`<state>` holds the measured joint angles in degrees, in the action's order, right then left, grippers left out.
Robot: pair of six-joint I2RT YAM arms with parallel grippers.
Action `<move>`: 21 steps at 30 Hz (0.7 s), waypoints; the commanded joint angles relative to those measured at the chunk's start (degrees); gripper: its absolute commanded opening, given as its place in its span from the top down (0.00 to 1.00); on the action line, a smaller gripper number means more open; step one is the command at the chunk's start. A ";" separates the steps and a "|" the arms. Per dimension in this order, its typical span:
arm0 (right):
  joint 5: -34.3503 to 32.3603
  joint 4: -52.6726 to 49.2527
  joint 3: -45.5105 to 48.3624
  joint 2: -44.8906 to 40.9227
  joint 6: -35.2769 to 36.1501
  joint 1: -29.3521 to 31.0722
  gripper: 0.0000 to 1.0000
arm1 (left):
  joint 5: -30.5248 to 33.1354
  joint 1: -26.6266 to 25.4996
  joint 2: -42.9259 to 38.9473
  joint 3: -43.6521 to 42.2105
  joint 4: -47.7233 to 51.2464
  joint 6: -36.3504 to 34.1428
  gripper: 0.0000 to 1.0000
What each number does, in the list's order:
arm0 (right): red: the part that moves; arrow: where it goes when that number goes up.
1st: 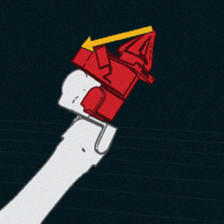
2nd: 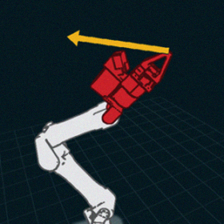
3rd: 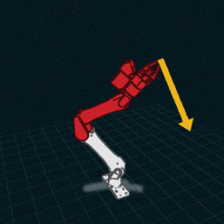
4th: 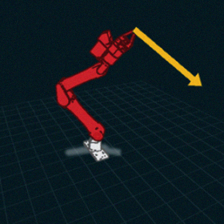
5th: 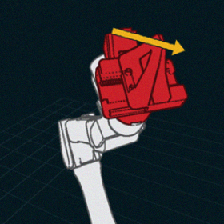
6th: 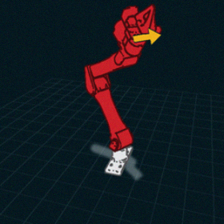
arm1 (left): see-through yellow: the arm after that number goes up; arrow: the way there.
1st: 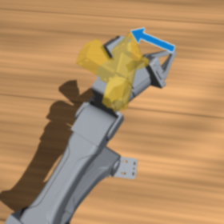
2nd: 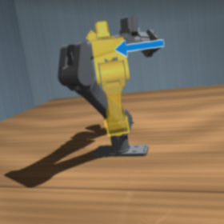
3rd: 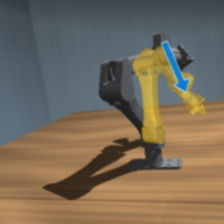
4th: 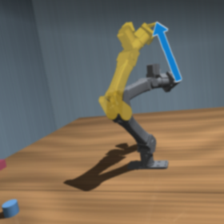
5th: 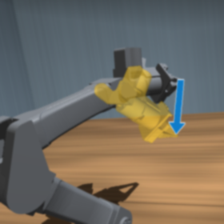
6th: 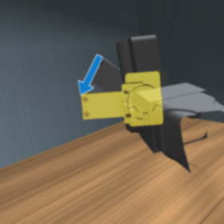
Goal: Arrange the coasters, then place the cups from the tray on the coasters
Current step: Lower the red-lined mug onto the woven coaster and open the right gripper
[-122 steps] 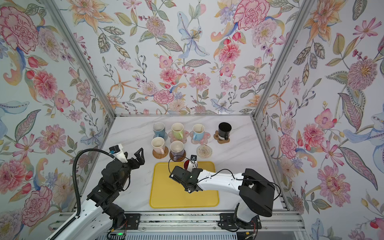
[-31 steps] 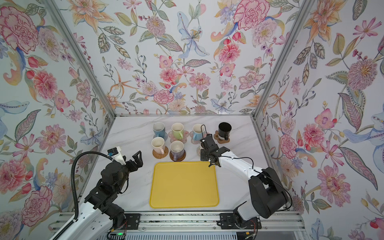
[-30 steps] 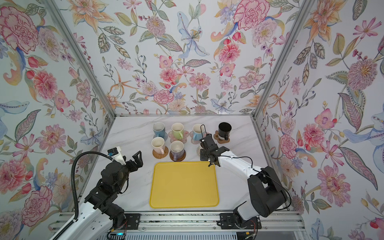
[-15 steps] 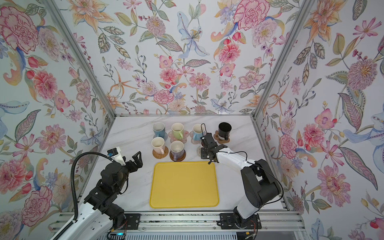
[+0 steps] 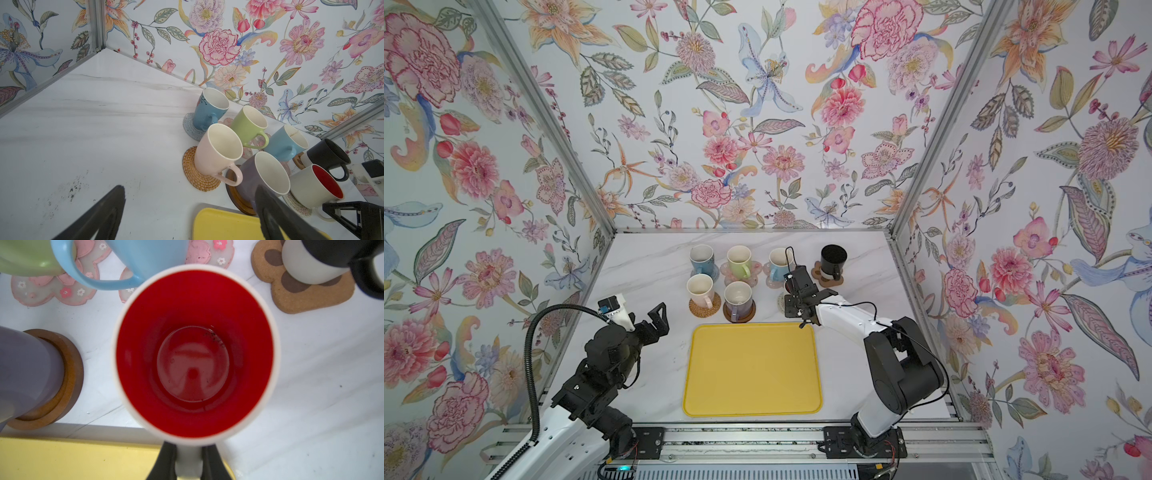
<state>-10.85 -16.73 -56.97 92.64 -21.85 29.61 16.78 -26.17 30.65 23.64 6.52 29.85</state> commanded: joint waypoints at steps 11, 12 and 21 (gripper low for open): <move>-0.22 3.72 -0.55 0.97 -1.75 1.14 1.00 | 0.81 0.88 -0.94 0.45 1.56 0.22 0.01; -0.24 3.66 -0.51 1.03 -1.86 1.15 1.00 | 0.91 0.81 -0.93 0.48 1.56 0.21 0.01; -0.22 3.45 -0.34 1.47 -2.73 1.51 0.91 | 1.02 0.96 -1.30 0.56 1.91 0.13 0.01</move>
<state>-10.90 -15.70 -56.95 93.78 -23.62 30.57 16.93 -25.87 29.98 23.64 7.01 29.85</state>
